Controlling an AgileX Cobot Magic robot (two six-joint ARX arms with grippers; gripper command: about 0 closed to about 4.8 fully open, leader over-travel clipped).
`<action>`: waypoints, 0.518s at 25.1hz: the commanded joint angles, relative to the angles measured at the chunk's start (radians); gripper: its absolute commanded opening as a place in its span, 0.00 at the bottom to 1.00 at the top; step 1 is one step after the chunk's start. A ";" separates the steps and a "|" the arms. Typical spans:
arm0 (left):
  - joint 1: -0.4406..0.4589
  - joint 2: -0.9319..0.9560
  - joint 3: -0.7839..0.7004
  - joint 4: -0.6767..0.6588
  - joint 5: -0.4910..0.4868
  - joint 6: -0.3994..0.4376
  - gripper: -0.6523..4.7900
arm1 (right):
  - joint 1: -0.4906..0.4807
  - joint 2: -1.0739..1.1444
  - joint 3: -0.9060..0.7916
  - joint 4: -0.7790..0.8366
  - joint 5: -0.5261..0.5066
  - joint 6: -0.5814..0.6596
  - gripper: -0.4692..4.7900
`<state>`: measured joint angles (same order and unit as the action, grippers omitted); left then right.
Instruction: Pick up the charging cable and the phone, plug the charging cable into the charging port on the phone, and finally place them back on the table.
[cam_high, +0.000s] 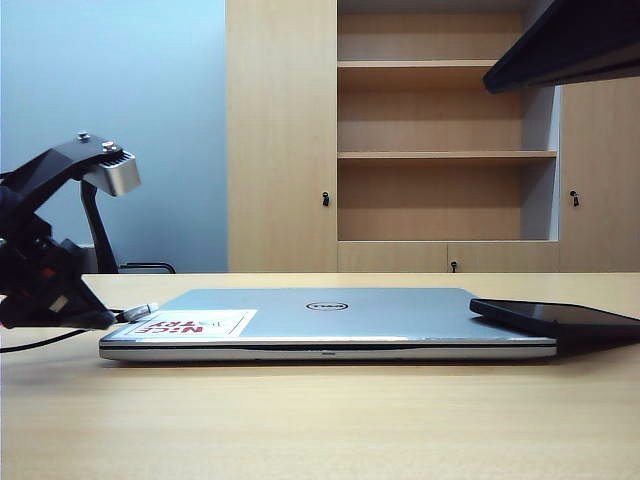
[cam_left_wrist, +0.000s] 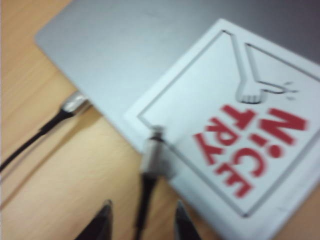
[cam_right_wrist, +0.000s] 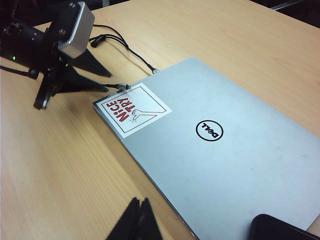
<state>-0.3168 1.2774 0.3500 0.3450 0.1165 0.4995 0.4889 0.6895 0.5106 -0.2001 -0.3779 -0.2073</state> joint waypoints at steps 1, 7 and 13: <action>0.016 -0.001 0.000 0.016 0.003 0.006 0.40 | 0.002 -0.003 0.005 0.017 -0.005 -0.003 0.08; 0.016 0.002 0.000 0.016 0.003 0.005 0.40 | 0.002 -0.003 0.005 0.017 -0.005 -0.003 0.08; 0.015 0.035 0.000 0.031 0.003 0.005 0.41 | 0.002 -0.003 0.005 0.017 -0.005 -0.003 0.08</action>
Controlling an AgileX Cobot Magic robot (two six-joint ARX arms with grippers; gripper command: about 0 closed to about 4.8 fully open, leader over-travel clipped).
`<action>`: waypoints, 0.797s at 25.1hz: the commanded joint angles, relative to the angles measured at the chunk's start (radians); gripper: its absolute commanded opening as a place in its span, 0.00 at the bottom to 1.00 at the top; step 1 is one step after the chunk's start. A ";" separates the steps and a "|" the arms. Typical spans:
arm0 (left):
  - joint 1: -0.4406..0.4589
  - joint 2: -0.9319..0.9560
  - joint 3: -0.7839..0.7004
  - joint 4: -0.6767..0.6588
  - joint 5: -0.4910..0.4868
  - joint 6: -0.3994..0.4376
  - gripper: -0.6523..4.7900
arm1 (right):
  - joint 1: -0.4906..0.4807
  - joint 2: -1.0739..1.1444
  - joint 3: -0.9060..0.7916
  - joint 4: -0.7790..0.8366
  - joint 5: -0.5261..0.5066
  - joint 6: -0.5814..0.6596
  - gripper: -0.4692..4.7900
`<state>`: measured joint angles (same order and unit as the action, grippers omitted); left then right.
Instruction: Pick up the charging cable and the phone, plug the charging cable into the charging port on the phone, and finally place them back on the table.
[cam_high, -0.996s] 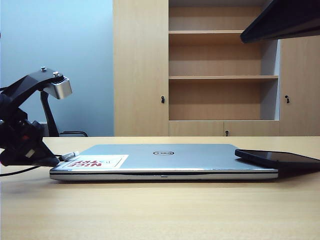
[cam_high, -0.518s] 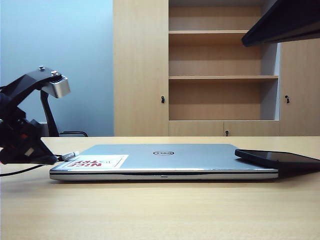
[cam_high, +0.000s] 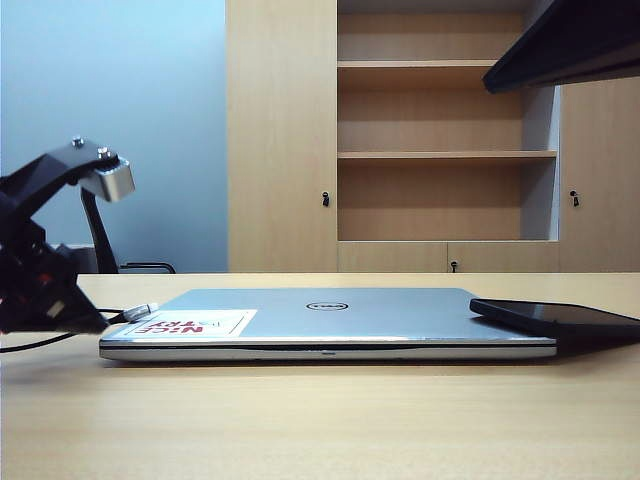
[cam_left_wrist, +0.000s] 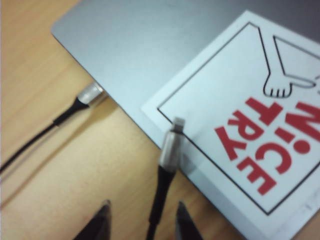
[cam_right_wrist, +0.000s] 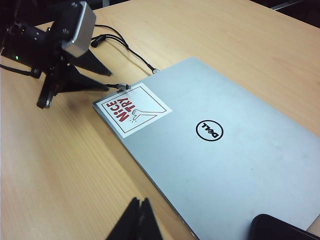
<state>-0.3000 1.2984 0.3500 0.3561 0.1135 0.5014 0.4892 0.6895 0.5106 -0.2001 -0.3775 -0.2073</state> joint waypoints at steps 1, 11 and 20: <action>-0.002 0.020 0.000 0.024 0.006 0.003 0.41 | 0.001 -0.003 0.005 0.017 -0.005 -0.003 0.08; -0.002 0.098 0.000 0.101 0.006 0.004 0.41 | 0.001 -0.003 0.005 0.017 -0.005 -0.003 0.08; -0.002 0.168 0.001 0.157 0.006 0.003 0.24 | 0.001 -0.003 0.005 0.017 -0.005 -0.003 0.08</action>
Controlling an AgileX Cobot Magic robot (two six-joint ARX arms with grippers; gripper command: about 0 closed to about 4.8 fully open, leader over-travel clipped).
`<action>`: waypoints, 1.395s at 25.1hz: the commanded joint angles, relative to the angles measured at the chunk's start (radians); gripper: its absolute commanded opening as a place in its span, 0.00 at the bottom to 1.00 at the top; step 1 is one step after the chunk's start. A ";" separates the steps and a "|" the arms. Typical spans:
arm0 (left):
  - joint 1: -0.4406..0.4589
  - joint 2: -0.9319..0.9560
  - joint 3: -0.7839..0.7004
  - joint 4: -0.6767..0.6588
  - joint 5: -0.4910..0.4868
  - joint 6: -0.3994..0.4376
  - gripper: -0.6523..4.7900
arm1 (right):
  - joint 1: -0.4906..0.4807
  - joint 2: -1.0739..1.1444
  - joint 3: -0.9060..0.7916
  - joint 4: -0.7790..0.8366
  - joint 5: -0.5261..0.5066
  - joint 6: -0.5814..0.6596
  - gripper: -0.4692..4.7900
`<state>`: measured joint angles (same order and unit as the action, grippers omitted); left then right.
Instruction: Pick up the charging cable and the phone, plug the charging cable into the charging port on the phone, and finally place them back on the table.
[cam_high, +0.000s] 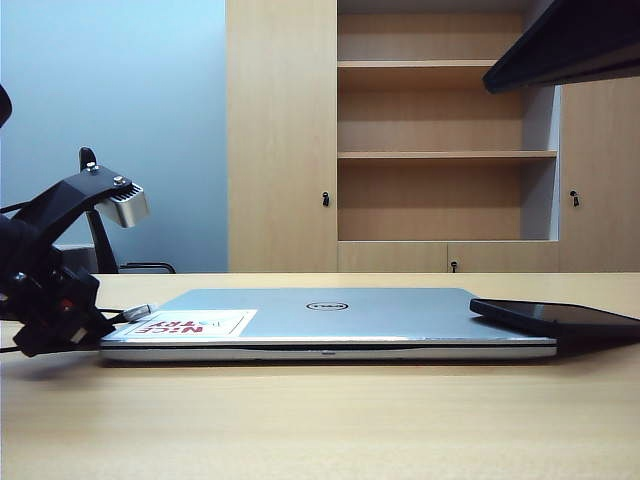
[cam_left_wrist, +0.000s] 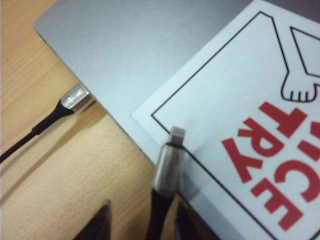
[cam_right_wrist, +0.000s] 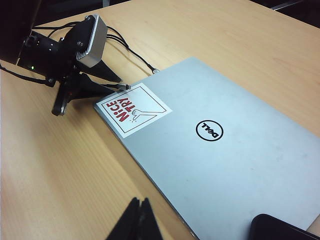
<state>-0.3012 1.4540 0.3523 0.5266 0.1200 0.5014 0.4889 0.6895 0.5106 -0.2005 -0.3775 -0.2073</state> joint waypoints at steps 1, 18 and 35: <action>-0.001 0.015 -0.002 -0.014 0.000 0.003 0.12 | 0.002 -0.003 0.005 0.018 -0.004 -0.003 0.08; -0.002 -0.130 0.042 -0.103 0.000 -0.135 0.11 | 0.000 -0.003 0.005 0.060 0.090 0.084 0.08; -0.182 -0.270 0.191 -0.399 0.000 -0.408 0.11 | -0.029 -0.002 0.003 0.095 0.226 0.393 0.08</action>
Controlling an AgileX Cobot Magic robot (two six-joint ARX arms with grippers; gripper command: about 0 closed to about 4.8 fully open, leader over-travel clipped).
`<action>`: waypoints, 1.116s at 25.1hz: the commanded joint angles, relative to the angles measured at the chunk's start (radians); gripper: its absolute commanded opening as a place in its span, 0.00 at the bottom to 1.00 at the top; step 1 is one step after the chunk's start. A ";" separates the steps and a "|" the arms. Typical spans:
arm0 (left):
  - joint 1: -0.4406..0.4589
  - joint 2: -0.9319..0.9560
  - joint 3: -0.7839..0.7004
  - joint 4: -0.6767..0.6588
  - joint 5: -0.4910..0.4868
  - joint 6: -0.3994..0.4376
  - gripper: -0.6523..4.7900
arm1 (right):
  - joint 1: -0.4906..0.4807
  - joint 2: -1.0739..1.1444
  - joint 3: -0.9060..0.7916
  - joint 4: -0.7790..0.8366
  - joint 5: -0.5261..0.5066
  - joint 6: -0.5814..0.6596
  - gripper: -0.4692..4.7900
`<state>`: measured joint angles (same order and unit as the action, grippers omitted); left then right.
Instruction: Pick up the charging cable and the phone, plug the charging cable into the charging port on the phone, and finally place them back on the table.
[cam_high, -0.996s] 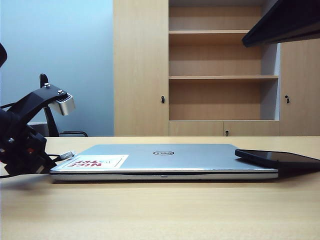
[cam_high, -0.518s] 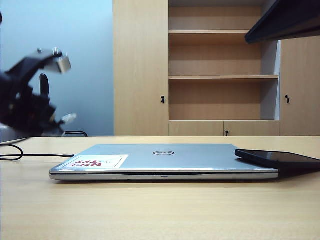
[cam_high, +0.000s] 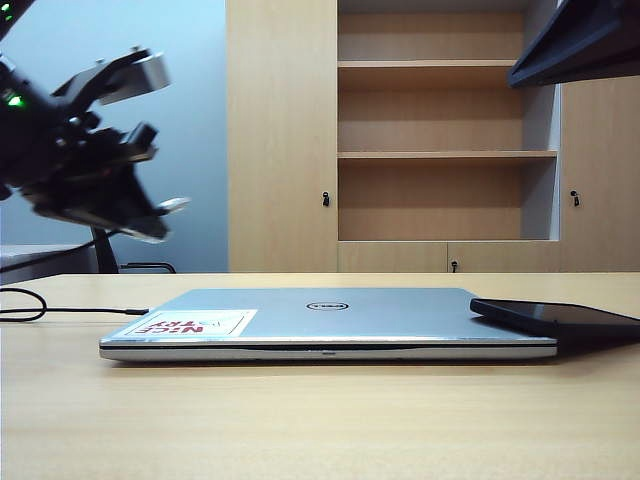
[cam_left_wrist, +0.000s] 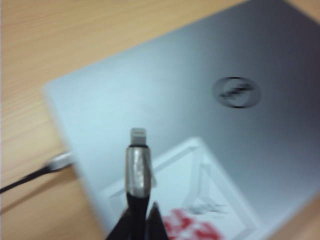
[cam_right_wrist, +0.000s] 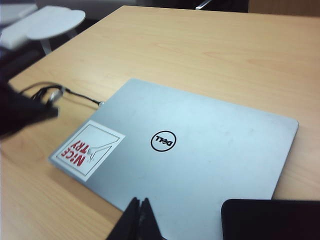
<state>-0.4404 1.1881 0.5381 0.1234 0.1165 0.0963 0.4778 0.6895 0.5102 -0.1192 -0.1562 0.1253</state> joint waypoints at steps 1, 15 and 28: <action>-0.058 -0.005 0.005 0.005 0.003 -0.004 0.11 | -0.030 -0.002 0.004 0.010 0.004 0.069 0.08; -0.182 -0.008 0.005 0.005 0.003 -0.047 0.11 | -0.257 0.005 -0.096 0.024 -0.159 0.346 0.08; -0.237 -0.008 0.004 0.005 0.003 -0.045 0.11 | -0.295 0.011 -0.189 0.045 -0.109 0.578 0.08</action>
<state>-0.6762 1.1843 0.5381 0.1154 0.1177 0.0513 0.1818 0.7025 0.3241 -0.0952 -0.2756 0.6617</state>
